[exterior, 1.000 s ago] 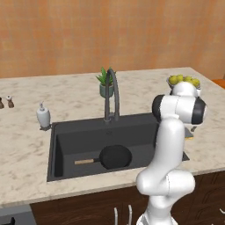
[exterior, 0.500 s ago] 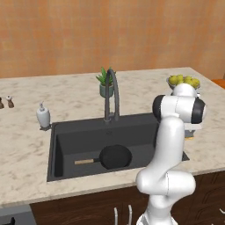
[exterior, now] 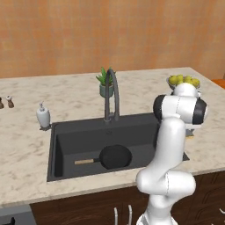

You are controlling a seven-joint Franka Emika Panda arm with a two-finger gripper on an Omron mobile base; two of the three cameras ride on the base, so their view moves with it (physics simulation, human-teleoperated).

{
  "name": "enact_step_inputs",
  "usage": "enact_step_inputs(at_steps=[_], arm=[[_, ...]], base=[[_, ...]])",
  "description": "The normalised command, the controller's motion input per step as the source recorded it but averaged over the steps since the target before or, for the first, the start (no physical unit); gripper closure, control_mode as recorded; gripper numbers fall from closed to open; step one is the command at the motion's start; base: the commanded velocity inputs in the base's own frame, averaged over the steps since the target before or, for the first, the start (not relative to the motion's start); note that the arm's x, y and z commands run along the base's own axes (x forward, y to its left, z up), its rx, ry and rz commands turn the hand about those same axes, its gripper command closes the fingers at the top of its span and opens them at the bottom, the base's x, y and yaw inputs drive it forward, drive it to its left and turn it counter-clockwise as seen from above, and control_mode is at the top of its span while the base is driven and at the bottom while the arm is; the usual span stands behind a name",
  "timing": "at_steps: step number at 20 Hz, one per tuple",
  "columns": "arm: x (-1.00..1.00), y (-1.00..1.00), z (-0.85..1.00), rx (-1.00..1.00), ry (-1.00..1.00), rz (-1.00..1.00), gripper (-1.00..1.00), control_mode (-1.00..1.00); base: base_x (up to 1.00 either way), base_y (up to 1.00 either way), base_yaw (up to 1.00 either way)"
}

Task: Pick the pan and sponge and place them into the sink. Then turn on the water.

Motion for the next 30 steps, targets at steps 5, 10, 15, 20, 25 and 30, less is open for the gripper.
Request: enact_step_inputs(at_steps=[5, 10, 15, 20, 25, 30], arm=[[-0.3, 0.98, 0.62, 0.01, -0.09, 0.19, 1.0, -1.0], [-0.38, 1.0, 0.25, 0.0, 0.0, 0.22, 1.0, -1.0], [-0.34, 1.0, 0.01, 0.0, 0.0, 0.25, 1.0, -1.0], [-0.11, 1.0, -0.21, 0.0, 0.03, 0.17, 1.0, -1.0], [0.45, 0.52, -0.73, 0.03, 0.14, 0.15, 1.0, -1.0], [0.33, 0.15, -0.7, 0.0, 0.04, 0.09, 1.0, -1.0]], base=[[0.0, 0.0, 0.0], [0.0, 0.0, 0.0], [0.0, 0.0, 0.0], [0.0, 0.0, 0.0], [0.0, 0.0, 0.0], [0.0, 0.0, 0.0]])
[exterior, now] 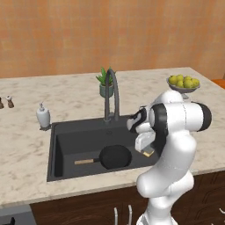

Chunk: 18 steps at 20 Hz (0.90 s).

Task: Pick the pan and sponge and place them into the sink. Then turn on the water.

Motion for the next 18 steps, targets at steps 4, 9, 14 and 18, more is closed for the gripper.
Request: enact_step_inputs(at_steps=[4, 9, 14, 18], arm=[[0.28, -0.09, -0.32, 0.0, 0.01, 0.0, 1.0, -1.0], [0.15, -0.26, -0.35, 0.0, 0.02, 0.0, 1.0, -1.0], [0.1, -0.02, -0.55, 0.0, 0.01, 0.0, 1.0, -1.0], [0.07, -0.17, -0.37, 0.01, 0.03, 0.0, 1.0, -1.0]], base=[[0.0, 0.0, 0.0], [0.0, 0.0, 0.0], [0.0, 0.0, 0.0], [0.0, 0.0, 0.0]])
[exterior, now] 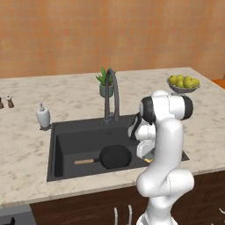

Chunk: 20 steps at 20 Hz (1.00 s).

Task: Pick the pan and sponge and place them into the sink. Then turn on the water.

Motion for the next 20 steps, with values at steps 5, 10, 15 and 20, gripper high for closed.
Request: enact_step_inputs(at_steps=[5, 10, 15, 20], arm=[[0.03, -0.03, -0.18, 0.01, 0.0, 0.01, -1.0, -1.0], [0.01, 0.0, 0.13, 0.03, -0.02, 0.02, -1.0, -1.0], [0.0, 0.0, 0.66, 0.08, -0.02, 0.0, -1.0, -1.0], [-0.05, 0.0, 0.9, 0.12, -0.09, 0.0, -1.0, -1.0]], base=[[0.0, 0.0, 0.0], [0.0, 0.0, 0.0], [0.0, 0.0, 0.0], [0.0, 0.0, 0.0]])
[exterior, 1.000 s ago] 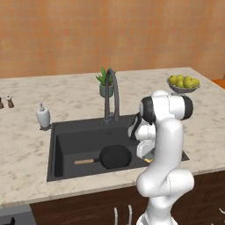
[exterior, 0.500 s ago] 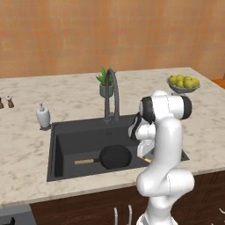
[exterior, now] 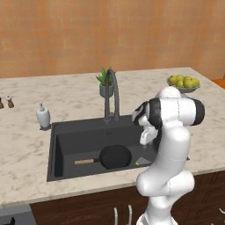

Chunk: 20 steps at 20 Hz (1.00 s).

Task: Pick the pan and sponge and place them into the sink. Then turn on the water.

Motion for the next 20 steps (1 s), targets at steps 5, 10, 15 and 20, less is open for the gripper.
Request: enact_step_inputs(at_steps=[5, 10, 15, 20], arm=[[-0.38, 0.06, 1.0, 0.16, -0.16, 0.0, -1.0, -1.0], [-0.03, 0.28, 1.0, 0.2, -0.1, -0.01, -1.0, -1.0], [0.06, -0.09, 0.3, 0.19, 0.15, -0.02, -1.0, -1.0], [0.0, 0.44, 0.51, 0.27, -0.01, -0.19, -1.0, -1.0]], base=[[0.0, 0.0, 0.0], [0.0, 0.0, 0.0], [0.0, 0.0, 0.0], [0.0, 0.0, 0.0]])
